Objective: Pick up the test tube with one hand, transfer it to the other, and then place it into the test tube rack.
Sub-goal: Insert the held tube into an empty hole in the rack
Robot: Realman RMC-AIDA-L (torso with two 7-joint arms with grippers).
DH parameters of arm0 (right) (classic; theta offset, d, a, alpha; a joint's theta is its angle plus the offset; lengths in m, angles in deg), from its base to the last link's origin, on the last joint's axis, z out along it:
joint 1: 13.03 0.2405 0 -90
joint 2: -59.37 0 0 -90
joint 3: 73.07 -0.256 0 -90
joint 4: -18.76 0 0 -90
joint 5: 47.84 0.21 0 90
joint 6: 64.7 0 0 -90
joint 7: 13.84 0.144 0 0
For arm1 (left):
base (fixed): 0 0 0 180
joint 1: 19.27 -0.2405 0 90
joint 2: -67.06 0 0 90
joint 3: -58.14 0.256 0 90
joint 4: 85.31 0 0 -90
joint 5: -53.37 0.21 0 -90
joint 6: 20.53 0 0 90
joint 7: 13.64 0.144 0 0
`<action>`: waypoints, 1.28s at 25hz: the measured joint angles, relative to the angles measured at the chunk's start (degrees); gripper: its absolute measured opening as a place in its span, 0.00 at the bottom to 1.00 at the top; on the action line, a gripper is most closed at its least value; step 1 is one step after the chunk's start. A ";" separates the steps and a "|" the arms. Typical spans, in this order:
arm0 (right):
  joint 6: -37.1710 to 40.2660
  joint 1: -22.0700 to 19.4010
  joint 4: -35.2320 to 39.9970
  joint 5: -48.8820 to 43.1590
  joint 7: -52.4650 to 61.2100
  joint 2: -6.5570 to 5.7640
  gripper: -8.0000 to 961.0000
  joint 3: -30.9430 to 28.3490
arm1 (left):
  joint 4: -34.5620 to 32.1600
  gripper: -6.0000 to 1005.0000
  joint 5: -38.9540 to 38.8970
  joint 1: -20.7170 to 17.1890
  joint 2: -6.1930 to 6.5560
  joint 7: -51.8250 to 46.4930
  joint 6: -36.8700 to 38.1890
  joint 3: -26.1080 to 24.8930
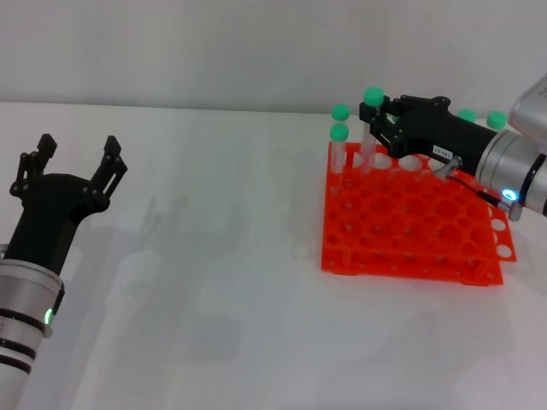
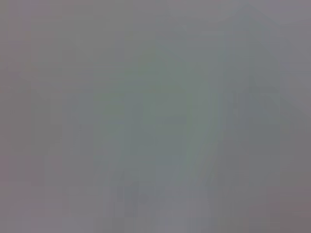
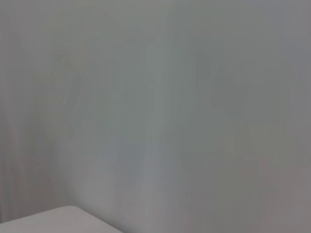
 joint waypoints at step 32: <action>4.71 -0.99 -3.79 -0.29 -0.68 0.00 0.31 0.40 | -0.14 0.89 -0.01 0.18 0.02 0.00 0.21 0.05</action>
